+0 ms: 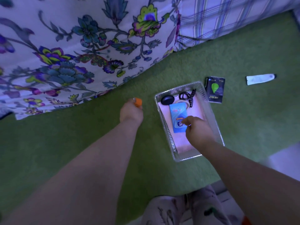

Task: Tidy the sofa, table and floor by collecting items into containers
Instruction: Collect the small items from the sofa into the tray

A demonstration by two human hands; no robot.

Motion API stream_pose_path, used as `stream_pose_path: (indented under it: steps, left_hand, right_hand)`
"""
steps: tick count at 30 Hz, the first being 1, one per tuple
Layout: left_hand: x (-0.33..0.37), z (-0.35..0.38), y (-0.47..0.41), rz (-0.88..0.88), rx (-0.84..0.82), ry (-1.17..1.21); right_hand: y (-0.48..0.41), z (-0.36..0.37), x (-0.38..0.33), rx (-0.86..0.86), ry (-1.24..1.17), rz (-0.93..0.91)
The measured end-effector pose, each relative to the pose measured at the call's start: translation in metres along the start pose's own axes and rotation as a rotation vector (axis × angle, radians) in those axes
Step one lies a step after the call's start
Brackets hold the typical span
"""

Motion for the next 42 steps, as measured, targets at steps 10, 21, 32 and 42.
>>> stream_pose_path:
  steps: [10, 21, 32, 42]
  left_hand:
    - [0.051, -0.006, 0.066, 0.226, -0.129, 0.14]
    - [0.097, 0.105, 0.094, 0.063, -0.317, -0.046]
    - [0.15, 0.154, 0.095, -0.075, -0.245, 0.058]
    - [0.235, 0.178, 0.093, 0.08, -0.129, 0.069]
  right_hand:
    - [0.018, -0.058, 0.016, 0.043, 0.007, 0.086]
    - [-0.024, -0.089, 0.113, -0.028, -0.03, 0.152]
    - [-0.062, -0.118, 0.19, -0.093, -0.099, 0.162]
    - [-0.096, -0.158, 0.22, -0.073, -0.066, 0.177]
Point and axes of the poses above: each hand's wrist, its own y-axis away from the middle knuckle, its own z-axis out of the palm, x = y × z, the point moved 5 cm from there along -y, towards the middle knuckle, and after that the axes turned 2 degrees about x, right-handed, at the moved point
